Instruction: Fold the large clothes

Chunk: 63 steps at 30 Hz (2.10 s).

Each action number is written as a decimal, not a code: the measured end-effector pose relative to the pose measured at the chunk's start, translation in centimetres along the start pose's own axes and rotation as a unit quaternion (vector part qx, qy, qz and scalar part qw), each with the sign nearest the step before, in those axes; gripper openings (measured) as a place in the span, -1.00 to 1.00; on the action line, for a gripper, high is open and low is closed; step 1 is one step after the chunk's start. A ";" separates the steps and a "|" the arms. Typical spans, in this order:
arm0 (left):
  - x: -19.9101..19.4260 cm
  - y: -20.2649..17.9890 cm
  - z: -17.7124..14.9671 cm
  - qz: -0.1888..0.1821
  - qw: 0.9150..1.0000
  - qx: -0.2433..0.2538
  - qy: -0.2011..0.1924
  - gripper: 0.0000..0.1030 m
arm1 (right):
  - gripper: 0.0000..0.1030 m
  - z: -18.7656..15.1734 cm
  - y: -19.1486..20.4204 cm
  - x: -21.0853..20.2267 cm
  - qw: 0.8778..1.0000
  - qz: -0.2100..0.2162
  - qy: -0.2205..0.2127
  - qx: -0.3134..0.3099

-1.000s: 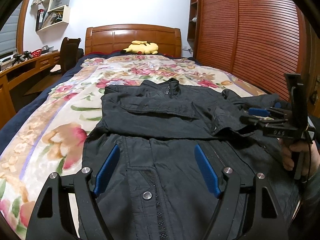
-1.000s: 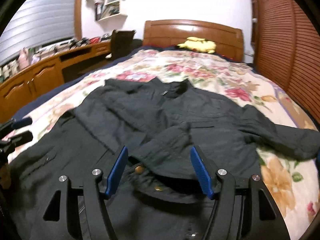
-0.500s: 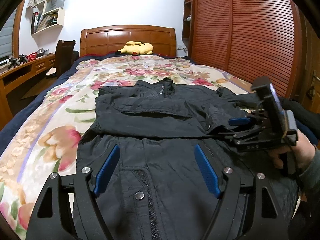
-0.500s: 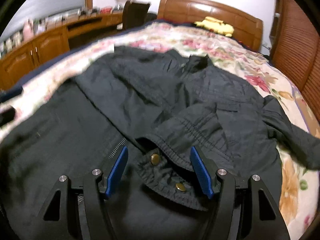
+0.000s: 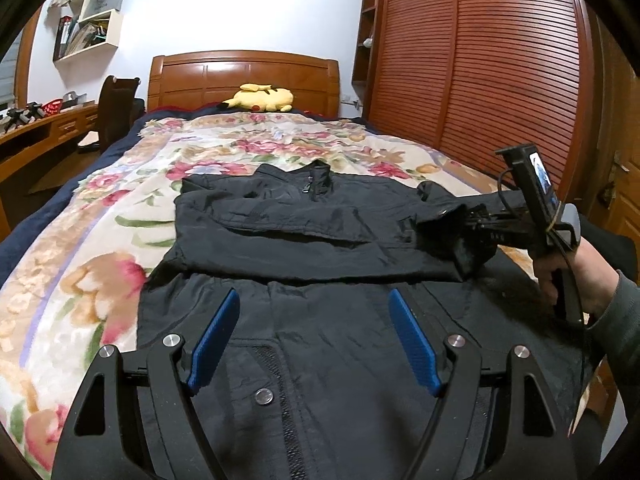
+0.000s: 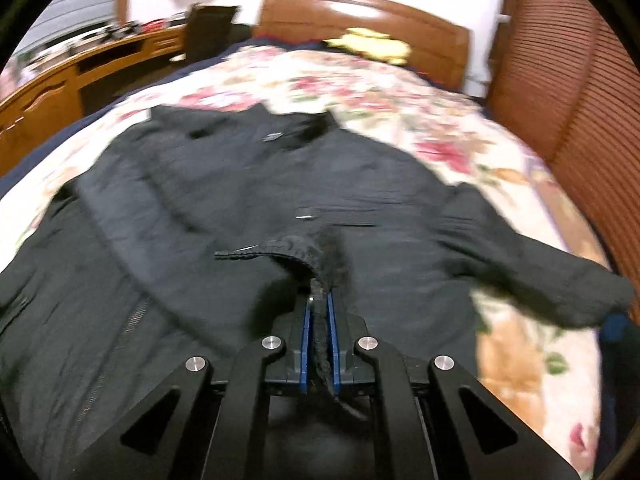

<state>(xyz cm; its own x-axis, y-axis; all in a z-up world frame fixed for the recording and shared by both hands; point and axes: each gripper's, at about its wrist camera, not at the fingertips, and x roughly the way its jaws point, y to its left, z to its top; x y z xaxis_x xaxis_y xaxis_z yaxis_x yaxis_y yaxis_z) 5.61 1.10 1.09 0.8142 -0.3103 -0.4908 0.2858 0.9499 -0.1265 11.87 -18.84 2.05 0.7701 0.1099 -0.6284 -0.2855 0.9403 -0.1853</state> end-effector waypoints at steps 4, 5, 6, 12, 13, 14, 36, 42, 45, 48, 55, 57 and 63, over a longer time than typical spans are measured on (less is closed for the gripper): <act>-0.2 -0.5 0.6 -0.007 1.000 0.007 -0.008 0.51 | -0.85 0.0 -2.1 0.5 0.999 -0.024 0.017 0.025; -0.2 -0.6 0.7 -0.008 1.000 0.007 -0.009 0.51 | -0.85 0.0 -2.3 0.6 0.999 -0.025 0.019 0.028; -0.3 -0.6 0.8 -0.010 1.000 0.007 -0.011 0.51 | -0.85 0.0 -2.3 0.4 0.999 -0.025 0.020 0.032; 0.1 -0.7 1.4 -0.008 1.000 0.002 -0.009 0.51 | -0.13 -0.3 -3.0 -0.5 0.998 -0.047 0.018 0.049; 0.2 -0.8 1.5 -0.003 1.000 0.001 -0.008 0.51 | 0.06 -0.4 -3.2 -0.8 0.997 -0.047 0.014 0.051; 0.3 -0.9 1.6 -0.003 1.000 0.002 -0.009 0.51 | 0.12 -0.3 -3.3 -1.0 0.997 -0.048 0.009 0.054; 3.3 -4.6 2.1 -0.024 1.000 0.015 -0.013 0.52 | 0.18 -2.1 -13.7 -2.8 0.995 -0.060 0.001 0.083; 4.5 -5.1 1.8 -0.018 1.000 0.022 0.001 0.52 | 0.36 -2.6 -19.0 -1.6 0.987 -0.095 -0.009 0.127; 4.6 -5.1 1.7 -0.017 1.000 0.021 0.004 0.52 | 0.36 -2.8 -21.2 -0.5 0.981 -0.118 -0.001 0.156; 4.7 -5.2 1.7 -0.015 1.000 0.022 0.004 0.51 | 0.36 -2.5 -22.9 0.1 0.975 -0.128 -0.001 0.180; 4.9 -5.3 1.4 -0.012 1.000 0.027 0.007 0.51 | 0.36 -1.3 -24.1 1.7 0.968 -0.126 0.007 0.216; 4.9 -5.3 1.4 -0.011 1.000 0.027 0.007 0.51 | 0.36 -1.3 -24.1 2.1 0.968 -0.124 0.012 0.218; 5.0 -5.3 1.3 -0.011 1.000 0.027 0.009 0.52 | 0.36 -0.7 -24.4 5.5 0.966 -0.110 0.033 0.231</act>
<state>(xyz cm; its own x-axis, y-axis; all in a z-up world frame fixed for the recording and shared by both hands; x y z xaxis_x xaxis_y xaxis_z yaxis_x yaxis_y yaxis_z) 8.86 -5.55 0.39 0.7983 -0.3306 -0.5034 0.3316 0.9391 -0.0908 22.67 -41.36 2.64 0.7407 -0.1160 -0.6617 0.1783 0.9836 0.0271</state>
